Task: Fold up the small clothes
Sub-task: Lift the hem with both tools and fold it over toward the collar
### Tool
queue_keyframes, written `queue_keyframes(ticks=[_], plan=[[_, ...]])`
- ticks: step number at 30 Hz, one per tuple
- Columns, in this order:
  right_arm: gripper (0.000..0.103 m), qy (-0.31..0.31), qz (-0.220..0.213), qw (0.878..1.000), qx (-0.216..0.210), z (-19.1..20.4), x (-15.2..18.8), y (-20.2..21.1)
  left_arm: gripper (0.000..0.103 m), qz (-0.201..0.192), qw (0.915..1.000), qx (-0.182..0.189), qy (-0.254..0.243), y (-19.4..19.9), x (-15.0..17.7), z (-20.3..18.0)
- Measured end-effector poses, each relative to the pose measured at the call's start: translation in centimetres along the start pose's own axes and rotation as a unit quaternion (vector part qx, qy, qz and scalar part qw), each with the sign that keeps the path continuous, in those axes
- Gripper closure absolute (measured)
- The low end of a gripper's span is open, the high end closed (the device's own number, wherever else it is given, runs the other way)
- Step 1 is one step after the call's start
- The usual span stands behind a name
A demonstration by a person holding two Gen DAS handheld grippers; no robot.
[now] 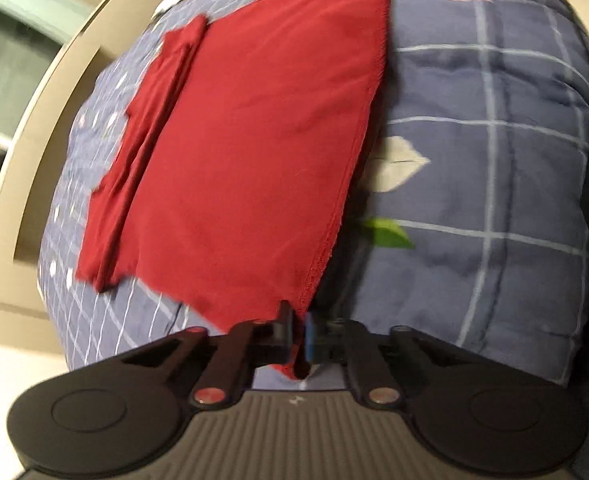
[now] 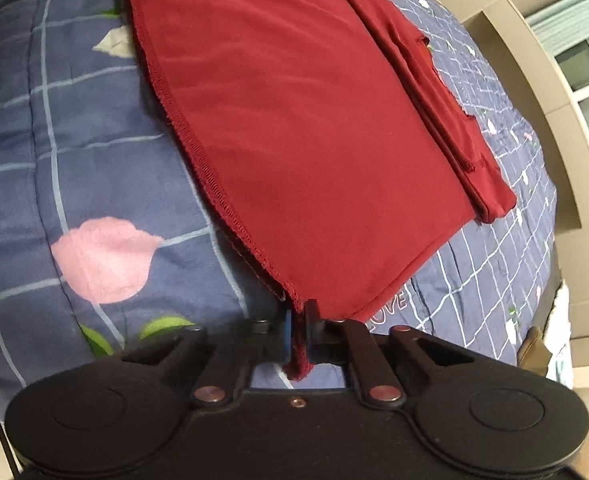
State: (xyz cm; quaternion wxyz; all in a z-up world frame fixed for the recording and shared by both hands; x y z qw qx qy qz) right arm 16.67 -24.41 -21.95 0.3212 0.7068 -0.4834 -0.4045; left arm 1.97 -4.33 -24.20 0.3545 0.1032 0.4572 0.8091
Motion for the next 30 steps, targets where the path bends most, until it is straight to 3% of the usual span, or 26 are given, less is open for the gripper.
queue_keyframes(ticks=[3,6,13,18,20,24,30], plan=[[0.099,-0.013,-0.001,1.000,-0.016,-1.0,-0.6,0.9,0.100,0.003,0.9995,0.005,0.030,0.8,0.1,1.9],[0.099,-0.017,-0.003,0.999,-0.036,-1.7,-1.0,2.1,0.101,-0.007,0.9976,0.035,0.060,2.0,0.0,3.5],[0.099,-0.005,0.005,0.998,-0.064,-1.9,-1.2,3.3,0.101,-0.018,0.9961,0.069,0.051,3.9,0.3,3.5],[0.099,-0.002,0.005,0.997,-0.078,-2.2,-1.6,4.0,0.101,-0.027,0.9897,0.101,0.098,5.0,0.1,5.6],[0.099,-0.016,0.007,0.996,-0.089,-3.1,-1.9,4.4,0.101,-0.033,0.9837,0.119,0.131,5.5,0.1,7.5],[0.099,-0.076,0.006,0.990,-0.121,-6.2,-3.0,5.4,0.101,-0.039,0.9619,0.145,0.229,6.2,-0.1,12.7],[0.099,-0.143,-0.022,0.980,-0.136,-13.7,-6.6,5.9,0.101,-0.055,0.9277,0.145,0.340,4.6,-0.4,22.0]])
Point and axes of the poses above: each gripper's, at about its wrist camera, not at the fingertips, and y roughly against the way its jaws point, z to its left, x to its underside, the point moved 8 cm from there along -y, roughly the way its jaws point, and after that the axes turned 4 degrees about -y, right-handed, at the moved point
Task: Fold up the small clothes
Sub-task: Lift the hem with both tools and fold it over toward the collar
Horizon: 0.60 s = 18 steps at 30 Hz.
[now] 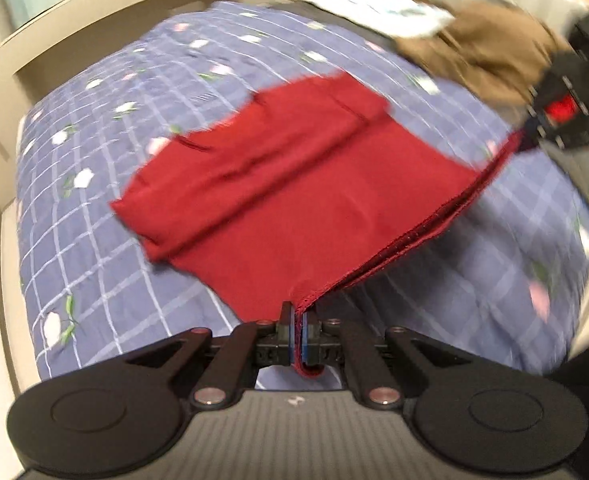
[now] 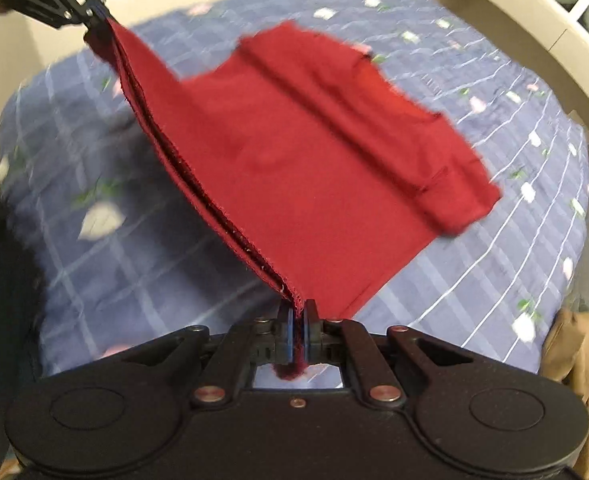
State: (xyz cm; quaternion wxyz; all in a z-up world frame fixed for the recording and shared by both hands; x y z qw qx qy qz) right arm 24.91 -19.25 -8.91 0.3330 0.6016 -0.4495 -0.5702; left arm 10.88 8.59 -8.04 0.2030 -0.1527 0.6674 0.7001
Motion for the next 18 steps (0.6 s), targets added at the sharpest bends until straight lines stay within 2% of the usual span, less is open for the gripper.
queue_keyframes(ticks=[4,8,11,13,18], plan=[[0.099,-0.007,-0.027,1.000,0.003,-4.9,-4.6,0.0,0.101,-0.020,0.9986,0.001,0.048,-0.8,-4.6,5.2],[0.099,0.017,-0.041,0.999,0.020,-9.7,-9.3,-1.4,0.101,-0.014,0.9958,0.007,0.091,-3.2,-8.8,10.0],[0.099,0.031,-0.039,0.998,0.034,-13.0,-12.1,-3.3,0.101,0.003,0.9930,0.008,0.118,-6.0,-11.4,13.0],[0.099,0.037,-0.030,0.998,0.046,-15.2,-13.7,-5.2,0.101,0.010,0.9927,-0.004,0.120,-7.8,-12.8,14.7],[0.099,0.011,-0.011,0.998,0.068,-20.1,-16.9,-10.2,0.100,0.025,0.9886,-0.030,0.145,-12.4,-14.5,17.8]])
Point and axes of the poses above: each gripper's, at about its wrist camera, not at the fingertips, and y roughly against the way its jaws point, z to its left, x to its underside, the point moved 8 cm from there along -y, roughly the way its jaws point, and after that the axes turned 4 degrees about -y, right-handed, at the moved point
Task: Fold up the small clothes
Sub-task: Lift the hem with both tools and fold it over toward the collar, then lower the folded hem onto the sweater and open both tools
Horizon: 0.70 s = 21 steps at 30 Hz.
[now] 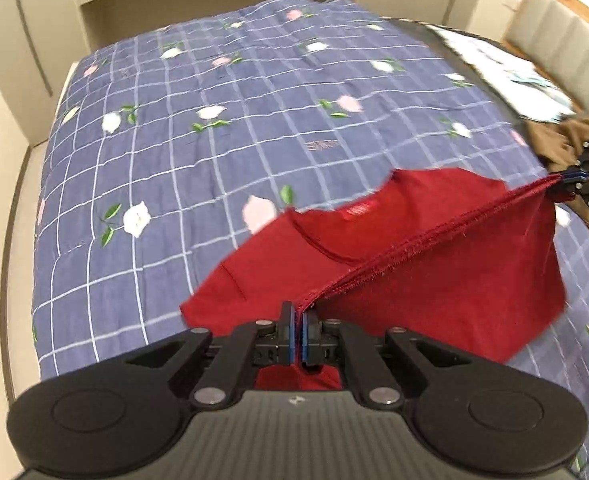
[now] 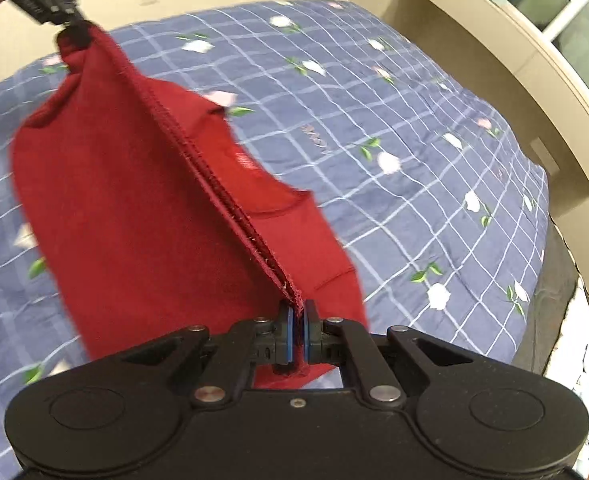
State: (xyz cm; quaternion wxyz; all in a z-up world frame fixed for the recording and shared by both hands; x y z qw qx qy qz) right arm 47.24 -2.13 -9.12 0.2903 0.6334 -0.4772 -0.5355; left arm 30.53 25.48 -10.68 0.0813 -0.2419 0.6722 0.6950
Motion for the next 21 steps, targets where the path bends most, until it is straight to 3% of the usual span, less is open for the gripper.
queue_keyframes(ticks=[7,11,13,14,16,18,19,20,21], plan=[[0.099,-0.012,0.025,0.999,0.023,-2.5,-3.6,-6.8,0.100,0.008,0.9922,-0.002,0.124,-5.5,-0.9,3.9],[0.099,-0.024,0.039,0.998,0.032,-2.9,-4.7,-9.7,0.092,-0.002,0.9879,-0.007,0.155,-7.0,-0.8,5.1],[0.099,-0.030,0.049,0.998,0.040,-2.8,-4.7,-10.8,0.065,-0.010,0.9833,-0.014,0.181,-7.1,-0.6,5.8],[0.098,-0.033,0.053,0.997,0.043,-2.9,-4.7,-11.4,0.056,-0.018,0.9810,-0.022,0.192,-6.9,-0.5,6.3],[0.096,-0.042,0.060,0.996,0.052,-3.0,-4.4,-12.1,0.025,-0.038,0.9761,-0.028,0.212,-6.1,0.0,7.4],[0.083,-0.052,0.057,0.995,0.064,-3.2,-4.1,-12.4,0.021,-0.057,0.9723,-0.032,0.224,-5.0,0.9,8.4],[0.061,-0.056,0.055,0.994,0.073,-3.4,-3.9,-12.4,0.018,-0.066,0.9704,-0.037,0.229,-4.4,1.5,9.0],[0.046,-0.060,0.051,0.993,0.086,-3.6,-3.6,-12.4,0.015,-0.074,0.9685,-0.041,0.234,-3.8,2.4,9.5],[0.044,-0.063,0.045,0.992,0.096,-3.9,-3.3,-12.2,0.014,-0.079,0.9667,-0.044,0.239,-3.2,3.5,10.0]])
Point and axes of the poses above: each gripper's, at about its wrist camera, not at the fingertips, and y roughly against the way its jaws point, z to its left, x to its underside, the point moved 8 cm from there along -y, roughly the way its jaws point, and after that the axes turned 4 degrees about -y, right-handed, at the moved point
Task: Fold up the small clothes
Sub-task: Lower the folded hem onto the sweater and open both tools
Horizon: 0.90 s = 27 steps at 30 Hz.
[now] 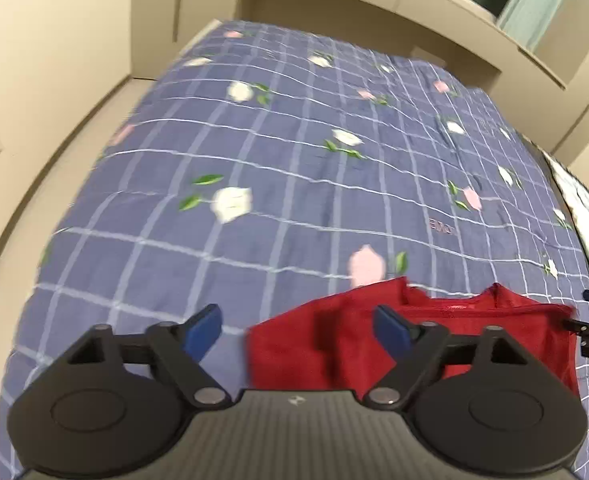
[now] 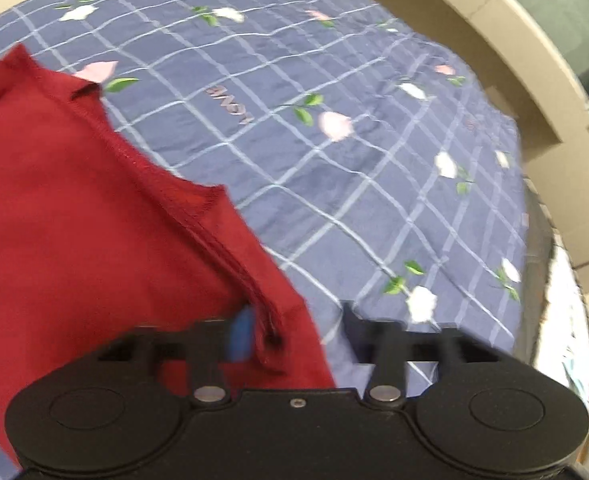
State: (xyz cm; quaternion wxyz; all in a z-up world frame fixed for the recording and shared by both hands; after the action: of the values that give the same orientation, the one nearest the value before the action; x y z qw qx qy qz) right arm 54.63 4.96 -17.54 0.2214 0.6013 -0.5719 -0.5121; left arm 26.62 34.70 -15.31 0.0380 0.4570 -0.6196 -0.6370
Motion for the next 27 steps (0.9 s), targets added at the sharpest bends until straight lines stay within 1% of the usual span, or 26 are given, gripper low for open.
queue_keyframes(ticks=[1,2,4,5,8,11,13,15,17,19,20,22,25,27], plan=[[0.039,-0.004,-0.006,1.000,0.006,-0.2,0.3,0.2,0.014,-0.004,1.0000,-0.002,0.004,0.5,0.7,0.7],[0.025,-0.010,-0.010,1.000,0.015,-0.5,0.8,0.4,0.014,-0.005,0.9999,-0.002,0.009,1.1,1.8,1.5],[0.012,-0.029,-0.034,0.998,0.035,-1.2,1.8,1.3,0.015,0.000,0.9999,0.001,0.016,1.9,4.6,3.0],[0.008,-0.045,-0.052,0.997,0.045,-1.5,2.6,2.0,0.016,0.008,0.9998,0.003,0.019,2.1,5.9,3.5],[0.007,-0.084,-0.071,0.992,0.059,-1.3,5.2,3.8,0.021,0.033,0.9987,0.016,0.036,1.9,9.7,4.2],[0.006,-0.135,-0.082,0.987,0.023,0.5,8.3,5.9,0.025,0.038,0.9969,0.028,0.063,1.3,11.8,4.4],[0.006,-0.158,-0.081,0.984,0.003,2.5,10.3,7.1,0.027,0.032,0.9949,0.040,0.087,0.7,12.3,4.3],[0.006,-0.172,-0.077,0.982,-0.011,4.7,11.9,8.2,0.028,0.023,0.9938,0.050,0.097,0.3,12.3,4.0],[0.006,-0.187,-0.072,0.979,-0.028,7.0,13.3,9.3,0.041,0.023,0.9928,0.065,0.098,-0.3,12.1,3.2],[0.006,-0.205,-0.066,0.976,-0.045,8.9,14.3,10.3,0.092,0.038,0.9915,0.082,0.094,-1.2,12.1,2.5],[0.006,-0.214,-0.063,0.973,-0.054,9.8,14.7,10.8,0.092,0.045,0.9919,0.073,0.094,-1.5,12.3,2.5],[0.006,-0.231,-0.059,0.969,-0.071,11.4,15.4,11.7,0.095,0.031,0.9886,0.076,0.126,-1.2,12.4,2.7],[0.006,-0.230,-0.061,0.968,-0.085,12.9,16.1,13.0,0.096,-0.008,0.9799,0.078,0.183,0.3,13.1,3.5],[0.006,-0.228,-0.064,0.967,-0.091,13.3,16.4,13.6,0.097,-0.029,0.9718,0.078,0.221,1.1,14.0,3.7]])
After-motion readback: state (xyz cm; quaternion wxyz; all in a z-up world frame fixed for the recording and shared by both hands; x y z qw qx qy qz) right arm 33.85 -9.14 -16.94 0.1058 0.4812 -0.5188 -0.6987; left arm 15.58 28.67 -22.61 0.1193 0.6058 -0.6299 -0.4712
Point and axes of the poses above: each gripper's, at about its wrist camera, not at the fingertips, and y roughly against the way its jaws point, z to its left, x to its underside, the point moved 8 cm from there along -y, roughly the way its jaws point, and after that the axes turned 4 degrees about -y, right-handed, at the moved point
